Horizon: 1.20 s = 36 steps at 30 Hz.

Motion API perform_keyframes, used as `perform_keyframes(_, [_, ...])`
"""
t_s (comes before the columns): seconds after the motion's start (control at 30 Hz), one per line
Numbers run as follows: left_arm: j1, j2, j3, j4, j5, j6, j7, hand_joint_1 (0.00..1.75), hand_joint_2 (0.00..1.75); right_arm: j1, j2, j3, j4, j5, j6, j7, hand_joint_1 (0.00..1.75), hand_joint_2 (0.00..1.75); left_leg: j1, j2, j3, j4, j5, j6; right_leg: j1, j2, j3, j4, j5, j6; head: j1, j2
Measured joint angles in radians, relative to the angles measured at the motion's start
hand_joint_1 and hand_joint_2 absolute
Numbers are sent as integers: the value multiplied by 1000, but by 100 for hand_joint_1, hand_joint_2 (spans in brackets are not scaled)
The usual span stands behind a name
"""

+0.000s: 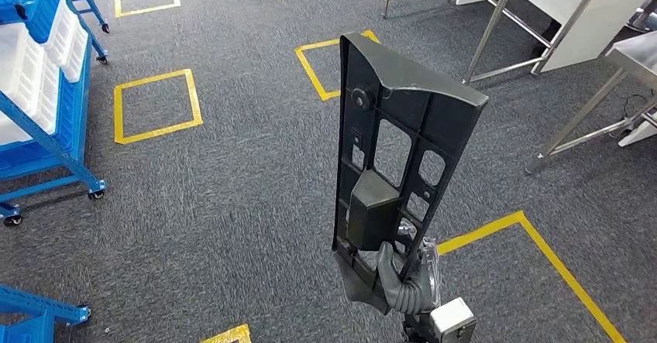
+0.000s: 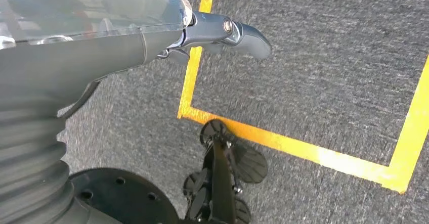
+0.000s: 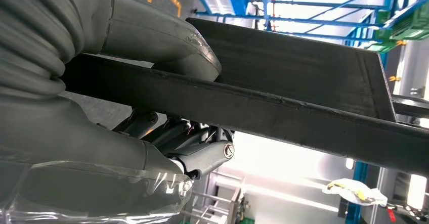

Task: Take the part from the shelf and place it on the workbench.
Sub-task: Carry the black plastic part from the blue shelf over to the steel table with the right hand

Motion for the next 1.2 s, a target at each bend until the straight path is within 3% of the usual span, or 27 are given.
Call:
perform_keyframes(0.07, [0,2,-2,0,-4,-16,-16,0,175,6,-8,-8,-6,12,-2,0,175,175,1,27,0,-9,10,16,2,-40,-17,27,-20,8,1,0])
perform_keyframes(0.13, [5,11,-7,0,-14,-49,-37,0,175,13,-14,-20,-15,30,-4,0,175,175,-1,57,-3,-15,15,25,3,-105,-65,131,-83,14,2,0])
perform_keyframes(0.2, [11,23,-14,0,-23,-85,-58,0,175,29,-19,-36,-27,42,-7,0,175,175,-5,88,-6,-15,15,27,0,-128,-120,253,-136,20,2,0])
perform_keyframes(0.23, [13,30,-18,0,-27,-99,-69,0,175,41,-23,-44,-34,46,-10,0,175,175,-6,102,-7,-14,14,27,-1,-131,-128,275,-137,22,2,0])
perform_keyframes(0.27, [13,37,-23,-1,-32,-111,-79,0,175,53,-27,-51,-41,49,-13,0,175,175,-6,115,-7,-14,14,26,-2,-136,-113,254,-120,22,2,0])
perform_keyframes(0.3, [13,42,-27,-1,-37,-120,-89,0,175,64,-32,-58,-48,51,-16,0,175,175,-6,128,-6,-14,12,25,-1,-146,-80,199,-91,21,2,0])
perform_keyframes(0.37, [13,53,-36,-1,-44,-134,-102,0,175,79,-41,-70,-63,53,-20,0,175,175,-9,151,-1,-13,7,18,5,-190,1,56,-43,11,3,0])
perform_keyframes(0.4, [14,57,-40,-1,-45,-139,-105,0,175,83,-44,-74,-69,53,-21,0,175,175,-11,162,1,-12,4,13,10,-204,23,13,-33,5,2,0])
perform_keyframes(0.43, [13,61,-43,-1,-45,-142,-108,0,175,86,-47,-76,-74,55,-22,0,175,175,-13,172,4,-11,2,8,14,-210,32,-7,-31,-2,2,0])
perform_keyframes(0.5, [10,67,-49,-1,-49,-151,-115,0,175,94,-52,-80,-79,64,-29,0,175,175,-13,192,10,-13,-1,-4,15,-185,31,-11,-27,-14,2,0])
perform_keyframes(0.53, [8,71,-52,-1,-56,-155,-121,0,175,99,-54,-81,-79,73,-34,0,175,175,-11,185,12,-9,-7,-10,13,-173,33,-16,-24,-20,2,0])
perform_keyframes(0.6, [8,76,-63,-1,-78,-163,-134,0,175,105,-59,-83,-78,94,-46,0,175,175,-8,135,-7,45,-46,-19,6,-151,38,-26,-17,-32,2,0])
perform_keyframes(0.67, [12,82,-80,-2,-108,-172,-148,0,175,109,-66,-83,-72,107,-55,0,175,175,-4,83,-65,172,-113,-22,5,-129,36,-27,-15,-39,2,0])
perform_keyframes(0.7, [15,87,-90,-2,-126,-177,-156,0,175,113,-71,-83,-68,107,-59,0,175,175,-4,74,-95,233,-135,-24,6,-115,34,-26,-15,-39,2,0])
perform_keyframes(0.73, [17,93,-102,-2,-145,-183,-165,0,175,119,-77,-83,-63,105,-64,0,175,175,-4,71,-112,266,-139,-24,7,-100,33,-24,-15,-40,2,0])
perform_keyframes(0.77, [19,99,-115,-2,-164,-187,-176,0,175,124,-83,-83,-58,102,-71,0,175,175,-4,69,-111,260,-122,-24,7,-86,33,-22,-15,-39,2,0])
perform_keyframes(0.8, [20,105,-129,-2,-181,-192,-187,0,175,129,-90,-82,-53,97,-82,0,175,175,-3,63,-91,214,-88,-23,7,-71,33,-20,-15,-38,2,0])
perform_keyframes(0.87, [22,118,-155,-2,-205,-202,-207,0,175,132,-105,-75,-45,88,-113,0,175,175,1,14,-33,78,-22,-19,6,-45,29,-10,-18,-32,2,0])
perform_keyframes(0.93, [23,127,-174,-2,-219,-209,-217,0,175,130,-121,-64,-37,83,-147,0,175,175,3,-33,-3,5,-3,-15,4,-20,18,-2,-17,-19,2,0])
perform_keyframes(0.97, [23,130,-182,-2,-223,-211,-219,0,175,129,-129,-58,-34,84,-159,0,175,175,1,-37,-1,1,-6,-11,2,-7,13,-1,-15,-12,2,0])
perform_keyframes(1.0, [23,131,-189,-2,-224,-211,-220,0,175,129,-136,-53,-30,84,-168,0,175,175,1,-24,0,-2,-4,-6,0,6,9,-3,-11,-4,3,0])
perform_keyframes(1.03, [22,133,-195,-2,-225,-212,-220,0,175,131,-143,-48,-28,83,-176,0,175,175,1,-10,2,-7,-1,2,-1,-3,6,-1,-12,2,3,0])
perform_keyframes(1.07, [22,133,-199,-2,-225,-212,-220,0,175,132,-149,-44,-26,81,-181,0,175,175,2,5,4,-12,3,9,1,-27,-2,12,-20,6,3,0])
perform_keyframes(1.13, [24,134,-205,-2,-226,-212,-218,0,175,129,-159,-35,-24,74,-191,0,175,175,2,37,6,-20,8,21,3,-99,-43,95,-70,12,3,0])
perform_keyframes(1.2, [28,135,-207,-2,-224,-209,-210,0,175,129,-168,-25,-24,68,-208,0,175,175,-2,70,5,-20,6,24,0,-128,-107,225,-128,17,3,0])
